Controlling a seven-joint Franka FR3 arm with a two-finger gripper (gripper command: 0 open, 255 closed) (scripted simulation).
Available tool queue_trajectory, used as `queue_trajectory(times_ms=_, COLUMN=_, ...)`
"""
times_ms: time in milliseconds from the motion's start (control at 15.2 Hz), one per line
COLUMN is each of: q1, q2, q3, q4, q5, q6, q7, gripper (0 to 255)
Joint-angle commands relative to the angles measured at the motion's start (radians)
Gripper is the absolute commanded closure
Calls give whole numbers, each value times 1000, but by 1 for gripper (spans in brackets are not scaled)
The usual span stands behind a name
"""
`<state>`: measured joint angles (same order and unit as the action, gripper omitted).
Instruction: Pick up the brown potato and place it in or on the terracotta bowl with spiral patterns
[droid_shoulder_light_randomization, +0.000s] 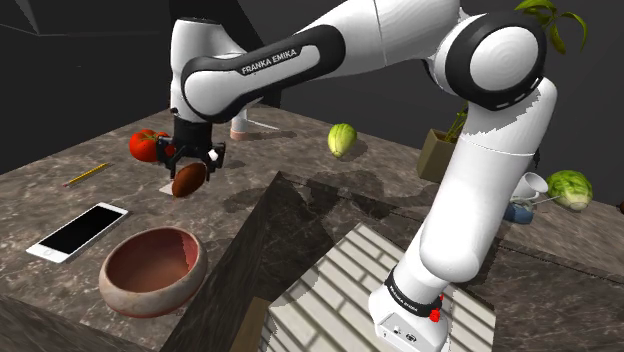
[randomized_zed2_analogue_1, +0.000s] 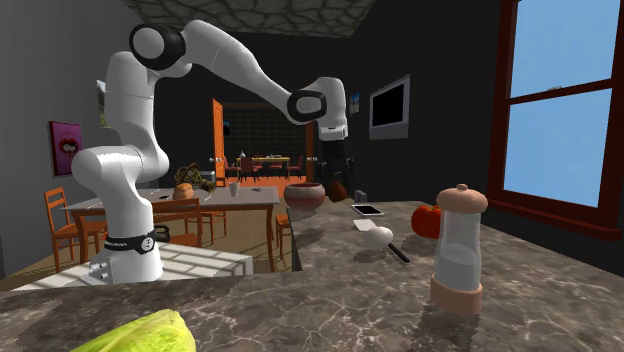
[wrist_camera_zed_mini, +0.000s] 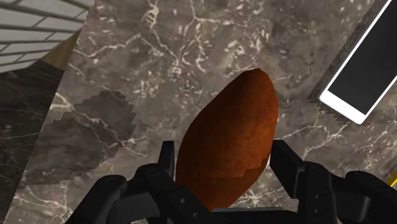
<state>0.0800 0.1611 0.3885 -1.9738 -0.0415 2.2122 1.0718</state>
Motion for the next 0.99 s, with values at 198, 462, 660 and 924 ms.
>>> queue_trajectory(times_ms=198, q1=-3, q2=-26, q3=2, q4=37, q5=13, q6=-62, q7=-8, gripper=255)
queue_trajectory(times_ms=462, q1=-4, q2=-44, q3=3, q4=71, q5=22, q6=-112, q7=-12, gripper=255)
queue_trajectory(times_ms=660, q1=-5, q2=-55, q3=4, q4=99, q5=27, q6=-150, q7=-15, gripper=255)
queue_trajectory(times_ms=924, q1=-6, q2=-66, q3=4, q4=140, q5=32, q6=-202, q7=-18, gripper=255)
